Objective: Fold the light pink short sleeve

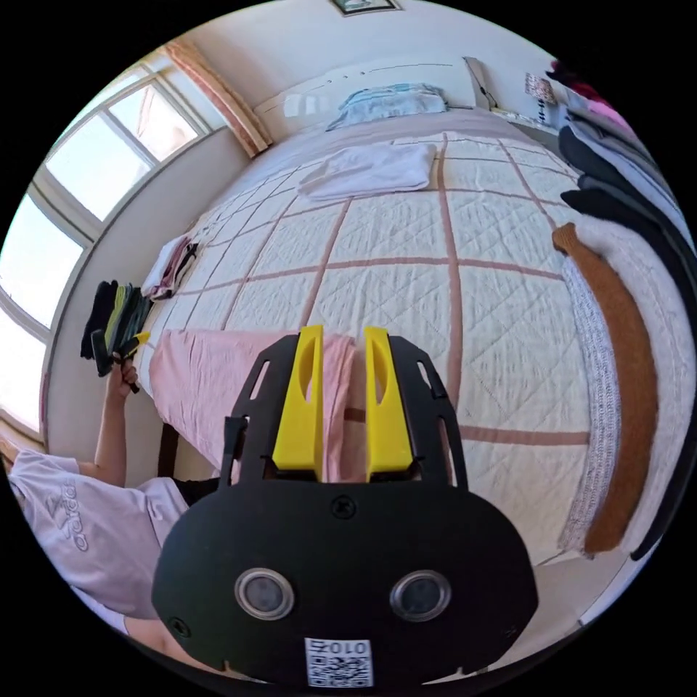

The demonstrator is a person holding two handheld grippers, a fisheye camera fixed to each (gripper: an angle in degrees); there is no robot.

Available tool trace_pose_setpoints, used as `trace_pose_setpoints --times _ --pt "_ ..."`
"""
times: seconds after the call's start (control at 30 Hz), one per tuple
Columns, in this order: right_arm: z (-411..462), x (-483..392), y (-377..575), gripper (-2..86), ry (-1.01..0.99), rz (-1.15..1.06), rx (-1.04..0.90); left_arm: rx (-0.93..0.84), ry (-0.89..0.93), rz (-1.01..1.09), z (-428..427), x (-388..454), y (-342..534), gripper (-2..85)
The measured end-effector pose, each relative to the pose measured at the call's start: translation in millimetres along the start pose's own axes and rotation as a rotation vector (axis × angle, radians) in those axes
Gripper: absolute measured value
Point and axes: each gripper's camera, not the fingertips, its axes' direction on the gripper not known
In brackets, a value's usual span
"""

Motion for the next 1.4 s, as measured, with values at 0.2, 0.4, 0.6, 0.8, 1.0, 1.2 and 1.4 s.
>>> trace_pose_setpoints --times 0.2,0.4,0.6,0.8,1.0,1.2,1.4 --pt "31 0 3 6.4 -0.096 0.01 -0.085 -0.139 0.057 0.026 44 -8 -25 2.0" --pt "36 -17 12 3.1 -0.054 -0.009 -0.064 0.021 0.134 -0.014 27 -36 -24 0.0" --pt "35 -40 22 2.2 0.016 -0.058 -0.053 0.023 0.059 0.008 20 -47 -26 0.0" --pt "48 -53 49 3.6 0.018 -0.029 0.012 0.061 0.04 -0.1 2 -83 -15 1.2" --pt "-6 -148 110 4.4 0.252 -0.182 0.182 0.088 -0.091 -0.015 -75 -57 34 3.2" --pt "41 -299 182 5.8 0.087 -0.509 0.178 -0.015 0.033 -0.138 -52 -60 113 6.2" --pt "114 -424 226 7.8 -0.063 -0.781 0.055 -0.071 0.221 -0.202 2 -82 138 8.3"
